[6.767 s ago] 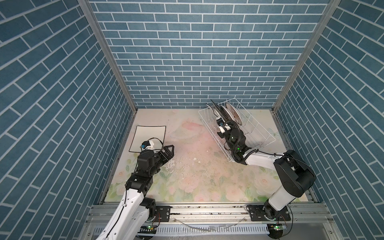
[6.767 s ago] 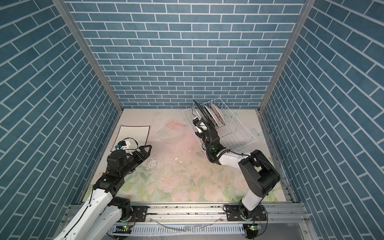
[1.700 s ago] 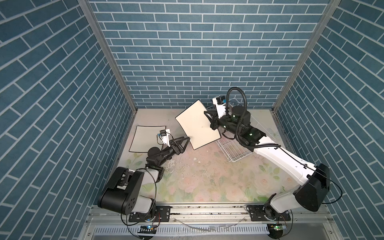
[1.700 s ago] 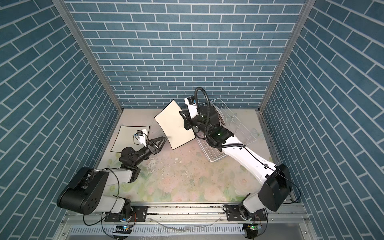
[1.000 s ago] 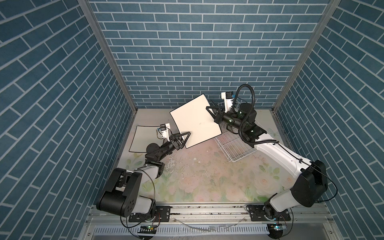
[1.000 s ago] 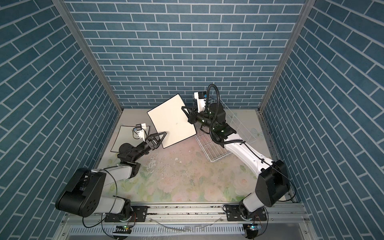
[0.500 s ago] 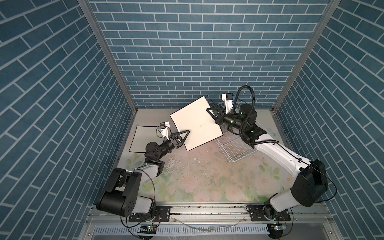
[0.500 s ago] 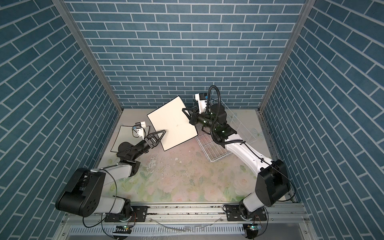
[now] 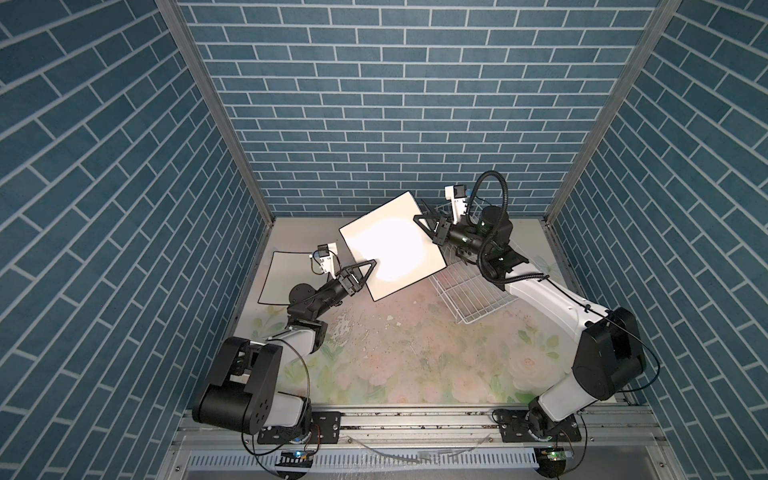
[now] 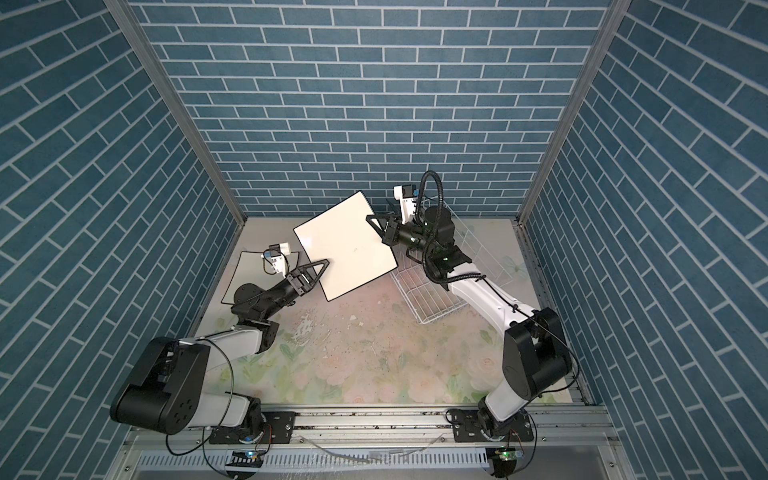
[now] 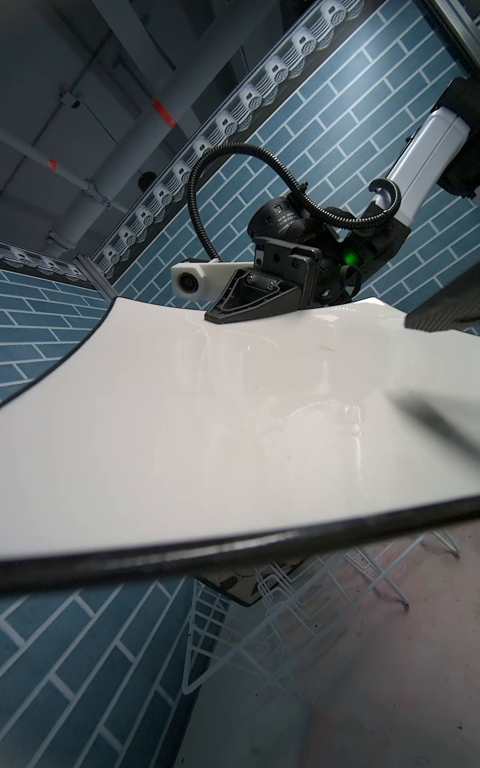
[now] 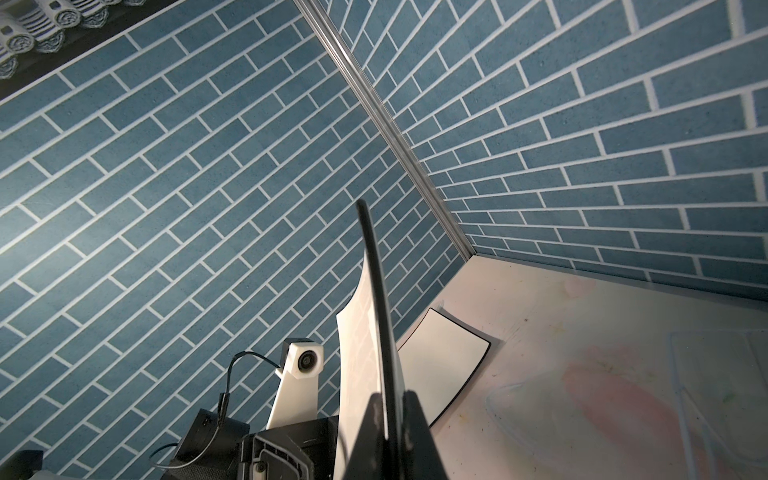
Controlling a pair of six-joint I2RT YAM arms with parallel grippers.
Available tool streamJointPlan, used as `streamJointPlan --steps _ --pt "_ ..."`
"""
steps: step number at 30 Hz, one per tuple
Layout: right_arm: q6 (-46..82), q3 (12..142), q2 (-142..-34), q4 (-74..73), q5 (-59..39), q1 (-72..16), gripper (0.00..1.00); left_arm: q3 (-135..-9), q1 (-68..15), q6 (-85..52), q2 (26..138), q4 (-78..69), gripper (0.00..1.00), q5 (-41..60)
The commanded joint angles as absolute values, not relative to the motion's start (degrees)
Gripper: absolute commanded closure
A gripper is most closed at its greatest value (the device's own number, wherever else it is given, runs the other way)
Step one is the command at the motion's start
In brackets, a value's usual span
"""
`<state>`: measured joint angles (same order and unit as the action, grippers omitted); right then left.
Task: Unload the plates from the dish rack
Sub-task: 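Open the right gripper while the left gripper pulls the plate toward the table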
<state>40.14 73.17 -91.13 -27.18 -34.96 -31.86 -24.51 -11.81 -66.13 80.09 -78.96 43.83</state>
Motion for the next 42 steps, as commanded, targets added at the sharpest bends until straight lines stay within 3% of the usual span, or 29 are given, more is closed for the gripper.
streamJointPlan --steps 1,8,11,14,22,25,27,28,29,34,42 --pt "47.05 75.09 -89.95 -36.54 -37.70 -31.80 1.00 -25.82 -11.16 -66.27 79.08 -80.51 0.56 45.73" --pt "48.54 75.67 -90.88 -37.39 -39.35 -31.79 1.00 -26.52 -10.59 -66.70 79.33 -80.51 0.67 46.10" --pt "49.01 76.17 -91.04 -37.55 -39.64 -31.81 1.00 -27.05 -10.33 -67.32 79.28 -80.51 0.80 46.58" --pt "50.58 76.29 -91.69 -39.27 -40.06 -31.70 1.00 -27.51 -10.28 -67.85 79.32 -80.52 1.00 47.19" --pt "51.45 76.78 -92.79 -38.71 -39.95 -31.25 1.00 -27.25 -10.02 -69.02 77.63 -80.51 1.00 46.93" --pt "52.11 76.29 -93.03 -39.02 -39.42 -30.95 0.67 -26.41 -9.76 -69.09 75.89 -80.55 1.00 43.78" --pt "52.70 76.24 -93.33 -39.42 -39.41 -30.65 0.52 -26.09 -9.54 -69.15 75.08 -80.53 1.00 41.77" --pt "53.00 76.20 -93.51 -39.55 -39.35 -30.53 0.29 -26.46 -9.37 -69.69 75.05 -80.51 1.00 41.76" --pt "53.23 76.29 -93.60 -39.77 -39.37 -30.44 0.20 -26.98 -9.36 -70.20 75.18 -80.51 1.00 41.92" --pt "53.78 75.99 -93.87 -40.19 -38.67 -29.84 0.01 -27.95 -9.15 -71.67 74.92 -80.51 1.00 41.73" --pt "53.65 71.00 -91.82 -42.08 -32.98 -27.70 0.01 -26.25 -7.11 -72.74 73.70 -80.52 1.00 39.19"
